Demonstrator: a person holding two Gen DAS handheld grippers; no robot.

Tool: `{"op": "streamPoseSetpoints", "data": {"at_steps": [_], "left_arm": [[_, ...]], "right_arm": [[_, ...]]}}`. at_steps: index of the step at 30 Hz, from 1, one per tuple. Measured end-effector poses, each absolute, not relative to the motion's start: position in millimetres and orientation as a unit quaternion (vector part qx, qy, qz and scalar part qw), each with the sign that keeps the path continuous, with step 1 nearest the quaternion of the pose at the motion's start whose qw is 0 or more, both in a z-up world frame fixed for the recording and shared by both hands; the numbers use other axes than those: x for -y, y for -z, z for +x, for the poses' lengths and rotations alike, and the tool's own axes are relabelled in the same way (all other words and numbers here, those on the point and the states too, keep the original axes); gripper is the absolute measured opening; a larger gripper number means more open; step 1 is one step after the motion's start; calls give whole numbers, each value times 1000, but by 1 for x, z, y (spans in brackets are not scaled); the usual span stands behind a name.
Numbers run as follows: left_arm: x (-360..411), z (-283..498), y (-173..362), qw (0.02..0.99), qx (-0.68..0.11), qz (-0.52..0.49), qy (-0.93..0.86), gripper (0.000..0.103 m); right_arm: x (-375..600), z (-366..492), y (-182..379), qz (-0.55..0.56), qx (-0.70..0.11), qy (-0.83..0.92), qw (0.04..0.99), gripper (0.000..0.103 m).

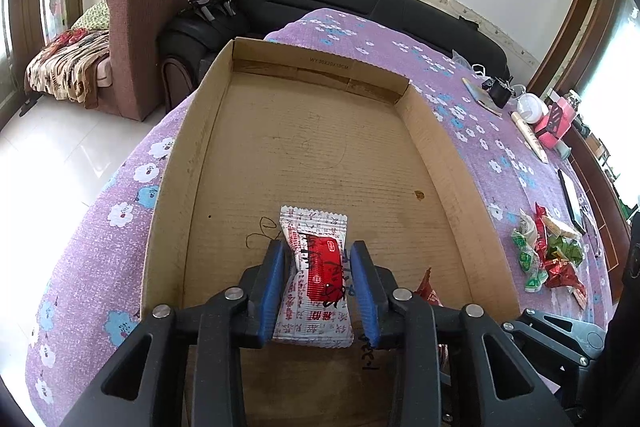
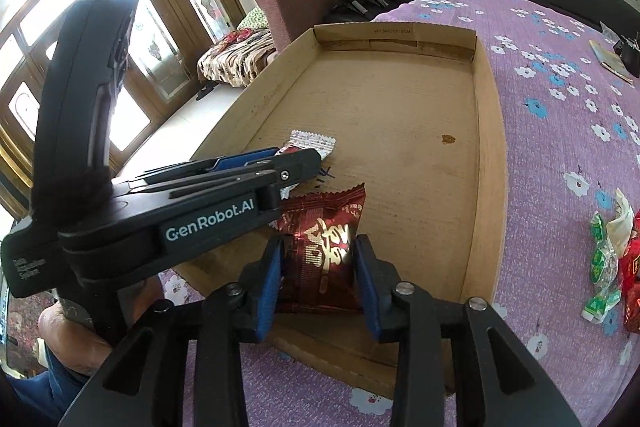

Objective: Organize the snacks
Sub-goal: 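Lower both packets into the cardboard box and open both grippers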

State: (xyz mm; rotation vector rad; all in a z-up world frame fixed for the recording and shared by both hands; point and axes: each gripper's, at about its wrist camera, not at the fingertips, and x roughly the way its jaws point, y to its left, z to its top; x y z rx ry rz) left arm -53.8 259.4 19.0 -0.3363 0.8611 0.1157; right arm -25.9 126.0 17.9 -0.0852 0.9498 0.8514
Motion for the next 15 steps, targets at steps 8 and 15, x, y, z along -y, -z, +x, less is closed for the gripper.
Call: {"op": "streamPoseSetpoints", "data": {"at_steps": [8, 15], "left_arm": [[-259, -55, -20, 895, -412, -165, -49, 40], [-256, -58, -23, 896, -410, -164, -52, 45]], "right_arm": [[-106, -31, -30, -16, -431, -397, 810, 42], [-78, -31, -43, 11, -419, -392, 819, 42]]}}
